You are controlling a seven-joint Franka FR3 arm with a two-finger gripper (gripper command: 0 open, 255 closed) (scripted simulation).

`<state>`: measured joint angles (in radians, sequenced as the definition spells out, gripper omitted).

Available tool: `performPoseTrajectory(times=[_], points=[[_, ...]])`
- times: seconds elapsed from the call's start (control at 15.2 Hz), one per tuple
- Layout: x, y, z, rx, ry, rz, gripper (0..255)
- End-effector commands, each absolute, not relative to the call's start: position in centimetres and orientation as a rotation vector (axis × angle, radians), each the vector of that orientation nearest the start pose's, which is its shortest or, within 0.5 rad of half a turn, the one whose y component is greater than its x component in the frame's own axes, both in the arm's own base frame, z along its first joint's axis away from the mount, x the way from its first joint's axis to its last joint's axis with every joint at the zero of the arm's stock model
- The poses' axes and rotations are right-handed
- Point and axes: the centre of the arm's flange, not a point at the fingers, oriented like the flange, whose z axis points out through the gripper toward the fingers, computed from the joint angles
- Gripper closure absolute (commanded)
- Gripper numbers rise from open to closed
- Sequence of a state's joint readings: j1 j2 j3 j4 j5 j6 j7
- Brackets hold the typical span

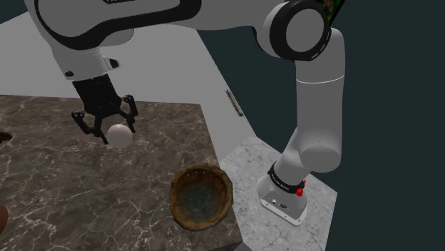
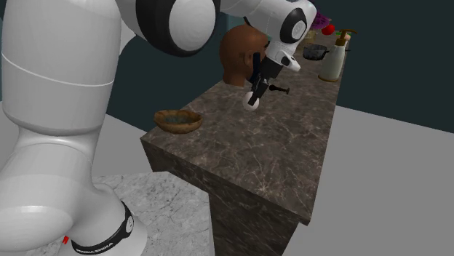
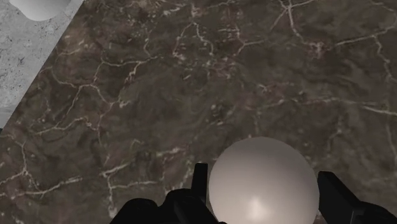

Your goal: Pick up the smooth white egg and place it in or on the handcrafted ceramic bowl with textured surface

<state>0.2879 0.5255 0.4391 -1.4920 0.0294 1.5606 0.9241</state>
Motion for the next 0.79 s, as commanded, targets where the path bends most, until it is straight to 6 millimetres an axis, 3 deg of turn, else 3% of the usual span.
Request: performPoseTrajectory(times=[0.0,0.73], points=[[50.5,39.8,37.6,-3.165,0.334,0.749,255],[50.5,39.8,43.4,-3.165,0.334,0.749,255]])
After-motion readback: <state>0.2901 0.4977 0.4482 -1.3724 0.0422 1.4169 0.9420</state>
